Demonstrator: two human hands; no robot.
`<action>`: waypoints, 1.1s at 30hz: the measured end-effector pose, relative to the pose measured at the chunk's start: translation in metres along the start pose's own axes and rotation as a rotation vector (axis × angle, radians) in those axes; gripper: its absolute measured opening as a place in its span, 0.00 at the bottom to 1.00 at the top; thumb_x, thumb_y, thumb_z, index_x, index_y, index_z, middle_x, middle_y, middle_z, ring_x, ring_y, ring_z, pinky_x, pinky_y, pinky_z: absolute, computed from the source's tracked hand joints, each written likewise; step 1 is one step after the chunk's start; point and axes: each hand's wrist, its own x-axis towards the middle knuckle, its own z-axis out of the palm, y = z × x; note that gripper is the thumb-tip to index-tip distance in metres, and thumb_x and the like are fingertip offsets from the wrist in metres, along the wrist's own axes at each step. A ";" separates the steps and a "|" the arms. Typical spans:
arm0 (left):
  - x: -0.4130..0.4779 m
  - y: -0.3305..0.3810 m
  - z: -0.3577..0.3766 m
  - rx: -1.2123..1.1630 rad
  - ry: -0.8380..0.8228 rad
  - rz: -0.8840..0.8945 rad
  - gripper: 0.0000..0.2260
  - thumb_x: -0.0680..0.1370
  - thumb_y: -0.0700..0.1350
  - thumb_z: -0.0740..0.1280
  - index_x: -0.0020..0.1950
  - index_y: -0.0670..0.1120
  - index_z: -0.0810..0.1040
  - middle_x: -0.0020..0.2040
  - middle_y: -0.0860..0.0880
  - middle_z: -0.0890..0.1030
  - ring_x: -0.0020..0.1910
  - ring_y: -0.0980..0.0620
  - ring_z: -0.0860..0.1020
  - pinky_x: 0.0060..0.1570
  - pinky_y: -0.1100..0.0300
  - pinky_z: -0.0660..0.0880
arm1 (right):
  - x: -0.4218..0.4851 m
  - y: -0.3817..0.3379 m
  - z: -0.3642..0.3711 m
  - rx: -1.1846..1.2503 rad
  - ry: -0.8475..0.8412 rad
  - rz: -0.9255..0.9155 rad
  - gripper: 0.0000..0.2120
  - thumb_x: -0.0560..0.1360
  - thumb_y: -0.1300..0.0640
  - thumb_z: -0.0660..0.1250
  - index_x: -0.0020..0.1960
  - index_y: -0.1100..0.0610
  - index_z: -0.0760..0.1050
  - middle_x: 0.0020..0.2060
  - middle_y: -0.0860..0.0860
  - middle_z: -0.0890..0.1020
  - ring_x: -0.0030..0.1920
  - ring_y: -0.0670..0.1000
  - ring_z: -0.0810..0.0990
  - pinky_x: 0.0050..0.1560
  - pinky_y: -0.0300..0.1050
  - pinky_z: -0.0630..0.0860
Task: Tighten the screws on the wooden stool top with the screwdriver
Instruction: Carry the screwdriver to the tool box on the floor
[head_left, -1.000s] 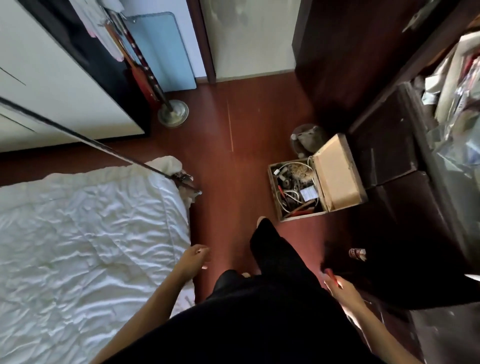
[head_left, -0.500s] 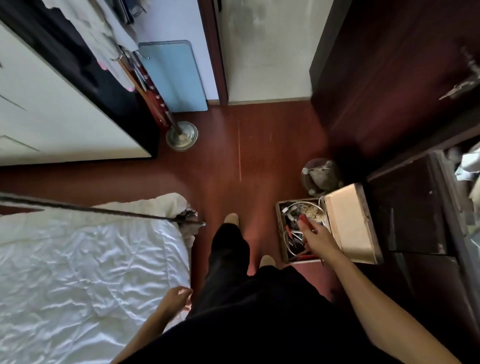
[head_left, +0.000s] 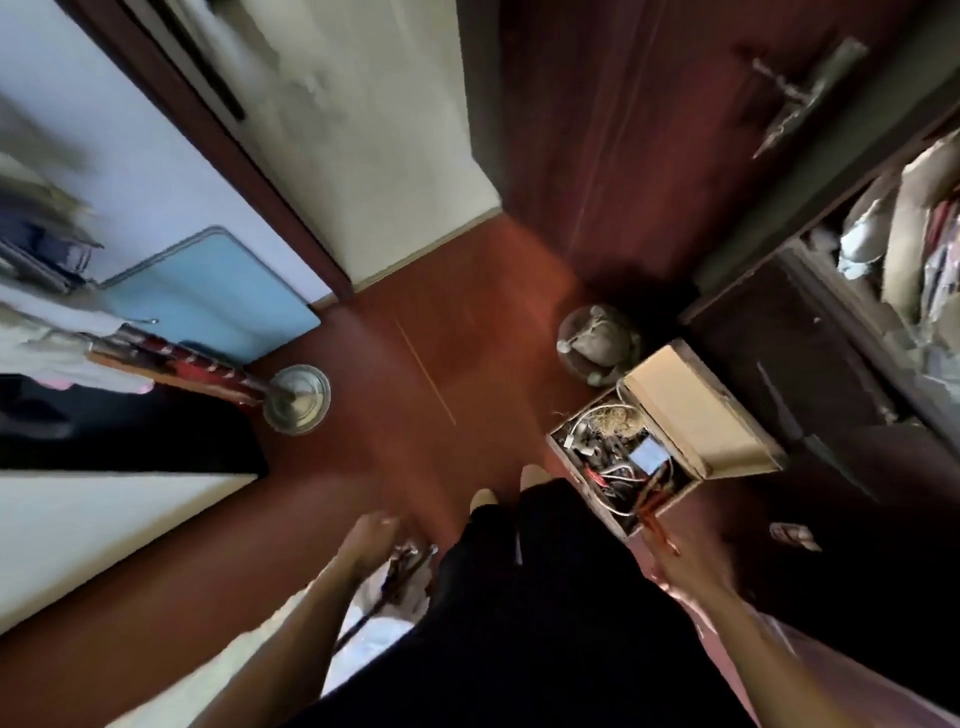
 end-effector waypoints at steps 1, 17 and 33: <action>0.012 0.020 -0.008 0.025 -0.015 0.036 0.13 0.83 0.36 0.58 0.42 0.39 0.80 0.35 0.44 0.79 0.28 0.54 0.77 0.29 0.64 0.72 | -0.002 0.005 0.003 0.046 0.024 0.033 0.21 0.85 0.48 0.67 0.65 0.65 0.80 0.31 0.54 0.76 0.30 0.53 0.70 0.38 0.49 0.67; 0.120 0.178 -0.037 0.518 -0.260 0.171 0.12 0.84 0.39 0.59 0.42 0.40 0.76 0.33 0.46 0.79 0.30 0.51 0.77 0.29 0.62 0.72 | 0.009 -0.091 0.032 0.437 0.288 0.054 0.15 0.85 0.43 0.66 0.67 0.48 0.82 0.46 0.53 0.86 0.51 0.59 0.87 0.51 0.49 0.81; 0.215 0.295 -0.037 1.040 -0.428 0.382 0.10 0.83 0.44 0.63 0.58 0.42 0.81 0.45 0.43 0.85 0.42 0.42 0.83 0.41 0.55 0.77 | -0.034 -0.109 0.177 0.710 0.426 0.435 0.15 0.84 0.48 0.67 0.52 0.61 0.80 0.45 0.62 0.86 0.47 0.62 0.84 0.53 0.55 0.80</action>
